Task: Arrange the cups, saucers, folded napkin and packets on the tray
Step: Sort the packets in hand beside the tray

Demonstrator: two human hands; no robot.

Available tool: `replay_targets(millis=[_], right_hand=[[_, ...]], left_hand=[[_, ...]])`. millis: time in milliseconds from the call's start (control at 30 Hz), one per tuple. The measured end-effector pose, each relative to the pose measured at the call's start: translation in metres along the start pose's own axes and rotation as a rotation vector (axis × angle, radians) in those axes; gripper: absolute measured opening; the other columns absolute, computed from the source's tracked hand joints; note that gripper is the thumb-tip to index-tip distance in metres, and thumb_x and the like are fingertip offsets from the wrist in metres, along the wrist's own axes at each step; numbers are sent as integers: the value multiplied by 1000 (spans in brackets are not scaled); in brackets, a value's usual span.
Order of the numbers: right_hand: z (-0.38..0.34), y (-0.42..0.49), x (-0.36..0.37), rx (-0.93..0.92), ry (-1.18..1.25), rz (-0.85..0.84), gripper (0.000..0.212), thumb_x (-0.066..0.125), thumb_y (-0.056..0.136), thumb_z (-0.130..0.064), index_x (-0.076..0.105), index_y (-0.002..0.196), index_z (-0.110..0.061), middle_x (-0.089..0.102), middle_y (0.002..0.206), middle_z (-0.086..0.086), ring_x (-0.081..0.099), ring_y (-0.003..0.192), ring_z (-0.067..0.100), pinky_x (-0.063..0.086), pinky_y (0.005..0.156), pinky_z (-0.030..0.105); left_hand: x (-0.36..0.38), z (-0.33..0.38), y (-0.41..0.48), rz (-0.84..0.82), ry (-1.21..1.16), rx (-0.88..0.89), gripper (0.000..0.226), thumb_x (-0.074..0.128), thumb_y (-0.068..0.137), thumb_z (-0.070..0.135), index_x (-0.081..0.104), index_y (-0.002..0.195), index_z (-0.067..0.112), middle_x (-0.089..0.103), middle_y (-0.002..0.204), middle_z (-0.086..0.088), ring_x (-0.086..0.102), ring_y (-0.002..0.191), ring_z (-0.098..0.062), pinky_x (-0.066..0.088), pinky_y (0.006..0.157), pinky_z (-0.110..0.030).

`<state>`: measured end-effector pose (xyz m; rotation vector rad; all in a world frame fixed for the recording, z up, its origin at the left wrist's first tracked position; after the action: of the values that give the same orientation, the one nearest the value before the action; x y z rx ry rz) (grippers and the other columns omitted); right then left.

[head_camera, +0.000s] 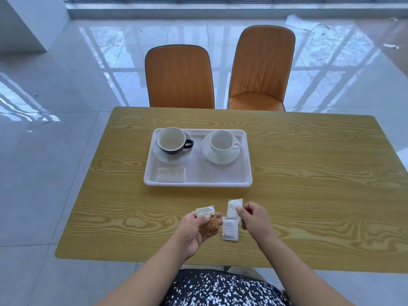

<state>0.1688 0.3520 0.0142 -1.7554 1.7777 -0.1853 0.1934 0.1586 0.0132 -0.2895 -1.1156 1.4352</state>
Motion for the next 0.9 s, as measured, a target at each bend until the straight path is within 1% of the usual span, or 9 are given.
replay_targets(millis=[100, 200, 267, 333, 433, 567, 700, 800, 900], right_hand=[[-24, -7, -1, -64, 99, -101, 22, 62, 97, -17, 59, 80, -4, 59, 61, 4, 53, 55, 15, 50, 57, 30], [-39, -15, 8, -102, 93, -233, 20, 65, 95, -16, 61, 79, -5, 58, 57, 0, 51, 51, 11, 47, 53, 23], [-41, -19, 18, -99, 48, -275, 20, 66, 94, -15, 60, 78, -5, 56, 57, 0, 49, 49, 9, 44, 51, 23], [-39, -21, 28, -87, 9, -273, 21, 68, 93, -14, 60, 75, -6, 56, 59, 2, 48, 49, 10, 43, 51, 26], [-33, -21, 36, -119, -149, -170, 23, 72, 89, -19, 61, 72, -9, 60, 63, 2, 51, 56, 14, 43, 58, 32], [-29, -21, 38, -179, -336, -53, 22, 73, 86, -26, 63, 73, -12, 62, 67, -5, 53, 63, 11, 43, 61, 31], [-21, -21, 39, -161, -241, -106, 22, 71, 88, -26, 60, 74, -13, 63, 66, -3, 55, 58, 13, 47, 58, 34], [-7, -13, 31, -52, -106, -27, 21, 66, 92, -24, 55, 76, -13, 66, 65, -5, 56, 57, 14, 53, 63, 44], [12, -2, 21, 81, -350, 32, 23, 65, 90, -35, 55, 87, -14, 66, 83, 2, 63, 77, 23, 52, 72, 41]], left_hand=[[1, -1, 1, 12, -30, -7, 29, 50, 100, 9, 51, 126, -4, 73, 110, -24, 72, 101, -37, 58, 89, -48], [6, -2, 2, 8, -89, -22, 38, 52, 101, 28, 59, 123, -2, 73, 110, -23, 74, 93, -33, 60, 80, -44], [8, -2, 3, -17, -142, -42, 51, 47, 101, 45, 63, 120, 0, 71, 113, -24, 72, 97, -34, 57, 87, -46], [9, -3, 3, -36, -179, -52, 57, 44, 100, 50, 63, 119, 0, 71, 114, -25, 71, 99, -35, 53, 95, -50], [10, -4, 2, -42, -158, -45, 46, 54, 99, 35, 60, 122, -5, 69, 115, -27, 70, 99, -36, 52, 98, -53], [9, -8, -3, -44, -49, 3, 24, 57, 96, 4, 61, 118, -4, 73, 104, -22, 73, 90, -31, 61, 79, -42], [7, -7, -6, -29, -54, 11, 19, 54, 97, 1, 60, 114, -3, 75, 96, -20, 74, 84, -29, 63, 73, -40], [4, -4, -8, -25, -68, 19, 22, 51, 99, 2, 58, 119, -5, 74, 106, -23, 74, 92, -32, 63, 73, -40], [4, -1, -12, -32, -76, 20, 22, 48, 100, 2, 58, 118, -5, 72, 112, -24, 73, 96, -32, 63, 77, -41]])
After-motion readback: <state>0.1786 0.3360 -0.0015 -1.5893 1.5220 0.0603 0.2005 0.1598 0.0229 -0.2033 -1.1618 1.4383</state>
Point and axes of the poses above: each hand's wrist, its own y-axis towards the middle knuckle, its own x-axis out of the palm, z = x × y, the point moved 3 cm from there along y, towards the middle knuckle
